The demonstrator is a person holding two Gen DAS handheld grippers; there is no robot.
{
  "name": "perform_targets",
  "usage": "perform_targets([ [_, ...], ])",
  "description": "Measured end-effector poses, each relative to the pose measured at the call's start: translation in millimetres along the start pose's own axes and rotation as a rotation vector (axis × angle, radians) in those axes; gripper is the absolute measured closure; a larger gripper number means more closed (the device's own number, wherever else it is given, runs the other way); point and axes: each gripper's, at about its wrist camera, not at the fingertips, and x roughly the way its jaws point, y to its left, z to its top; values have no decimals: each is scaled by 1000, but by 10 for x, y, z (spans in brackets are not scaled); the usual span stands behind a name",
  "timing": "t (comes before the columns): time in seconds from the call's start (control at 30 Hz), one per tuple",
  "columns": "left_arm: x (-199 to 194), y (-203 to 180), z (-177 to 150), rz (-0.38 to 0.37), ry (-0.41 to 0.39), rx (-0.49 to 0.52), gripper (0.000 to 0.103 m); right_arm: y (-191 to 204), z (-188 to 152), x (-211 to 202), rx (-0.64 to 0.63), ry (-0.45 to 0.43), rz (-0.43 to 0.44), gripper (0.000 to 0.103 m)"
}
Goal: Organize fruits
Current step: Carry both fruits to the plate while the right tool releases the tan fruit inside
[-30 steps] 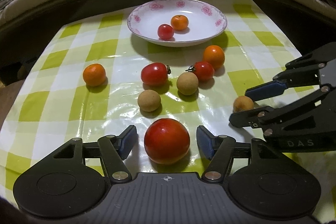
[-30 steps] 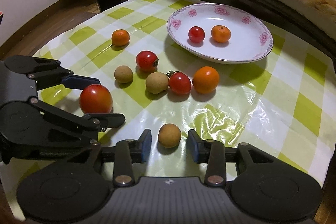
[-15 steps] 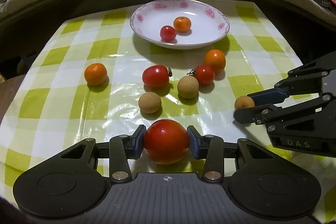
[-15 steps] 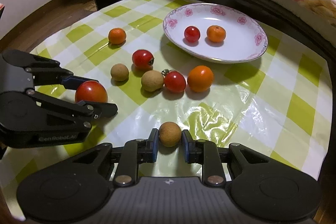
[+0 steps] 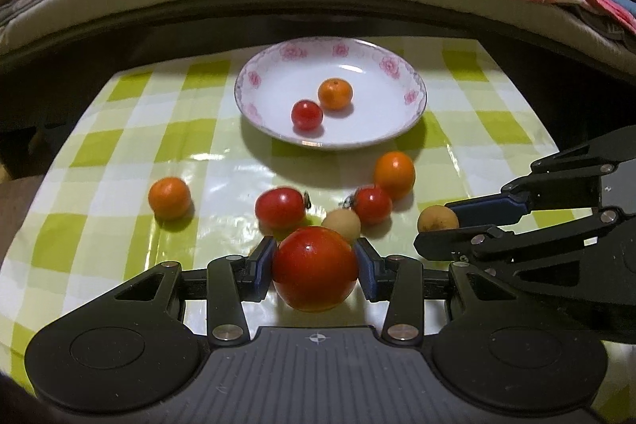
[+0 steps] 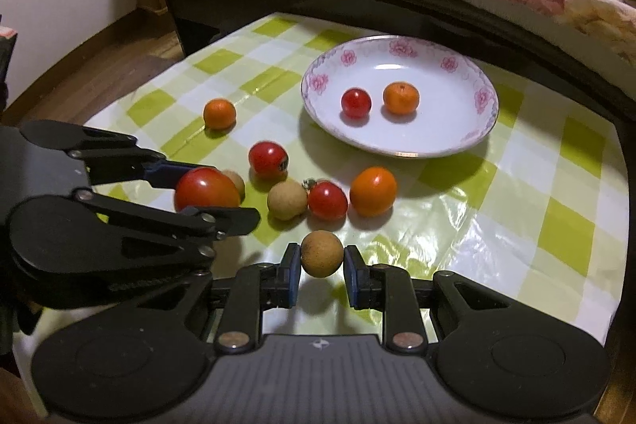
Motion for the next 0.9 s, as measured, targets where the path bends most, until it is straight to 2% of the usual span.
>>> perform_targets([
  [0.5, 186, -7, 440, 10, -46, -17, 53, -275, 293, -10, 75, -67, -43, 76],
  [0.9, 489, 66, 688, 25, -52, -49, 54, -509, 548, 227, 80, -108, -75, 76],
])
